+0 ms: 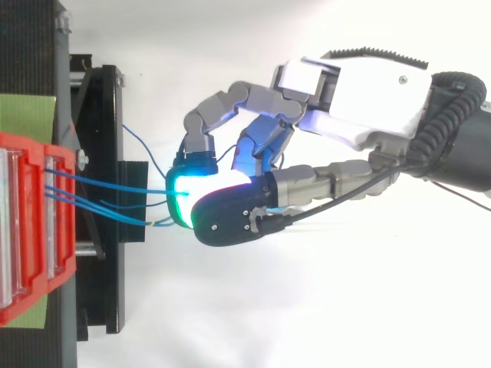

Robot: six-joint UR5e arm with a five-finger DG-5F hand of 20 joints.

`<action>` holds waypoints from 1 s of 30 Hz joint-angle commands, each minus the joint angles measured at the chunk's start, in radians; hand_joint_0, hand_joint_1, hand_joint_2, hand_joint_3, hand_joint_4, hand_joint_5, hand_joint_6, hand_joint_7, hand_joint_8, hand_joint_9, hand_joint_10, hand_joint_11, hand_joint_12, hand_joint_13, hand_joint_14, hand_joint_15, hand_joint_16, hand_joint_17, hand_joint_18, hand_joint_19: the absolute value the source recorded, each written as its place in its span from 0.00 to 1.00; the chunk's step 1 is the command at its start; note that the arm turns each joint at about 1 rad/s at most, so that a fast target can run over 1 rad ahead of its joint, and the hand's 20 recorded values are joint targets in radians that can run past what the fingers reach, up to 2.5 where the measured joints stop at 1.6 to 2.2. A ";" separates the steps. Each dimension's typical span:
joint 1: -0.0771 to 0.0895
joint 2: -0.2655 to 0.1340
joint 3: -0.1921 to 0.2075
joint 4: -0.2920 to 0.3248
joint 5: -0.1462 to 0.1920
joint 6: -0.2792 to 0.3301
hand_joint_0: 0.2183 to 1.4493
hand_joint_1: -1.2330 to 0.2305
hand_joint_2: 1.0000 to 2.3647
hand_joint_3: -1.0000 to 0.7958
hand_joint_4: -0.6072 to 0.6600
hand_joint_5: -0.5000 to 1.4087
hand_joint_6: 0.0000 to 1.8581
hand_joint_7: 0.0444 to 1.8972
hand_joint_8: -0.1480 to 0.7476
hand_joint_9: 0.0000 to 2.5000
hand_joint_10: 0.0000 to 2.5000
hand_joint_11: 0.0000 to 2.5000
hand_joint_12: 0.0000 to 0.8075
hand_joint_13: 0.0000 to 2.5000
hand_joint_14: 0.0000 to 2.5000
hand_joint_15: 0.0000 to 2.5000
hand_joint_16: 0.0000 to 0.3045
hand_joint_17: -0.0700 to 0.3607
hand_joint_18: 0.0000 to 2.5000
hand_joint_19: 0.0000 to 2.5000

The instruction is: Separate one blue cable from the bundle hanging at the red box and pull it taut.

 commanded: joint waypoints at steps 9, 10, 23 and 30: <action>0.000 0.000 -0.001 0.000 0.002 0.001 0.34 0.36 0.02 0.51 0.46 0.17 0.50 0.57 0.45 0.41 0.28 0.61 0.38 0.52 0.13 0.64 0.15 0.41 0.32 0.31; 0.000 0.000 0.001 0.000 0.000 0.001 0.34 0.36 0.02 0.51 0.46 0.17 0.50 0.57 0.44 0.40 0.28 0.61 0.39 0.52 0.13 0.64 0.15 0.41 0.32 0.31; 0.000 0.000 0.001 0.000 0.000 -0.001 0.34 0.36 0.02 0.51 0.46 0.17 0.50 0.57 0.45 0.41 0.28 0.61 0.38 0.52 0.12 0.64 0.15 0.40 0.32 0.31; 0.000 0.000 0.001 0.000 0.000 0.001 0.34 0.36 0.02 0.51 0.46 0.17 0.50 0.57 0.44 0.40 0.28 0.61 0.39 0.52 0.13 0.64 0.15 0.40 0.32 0.31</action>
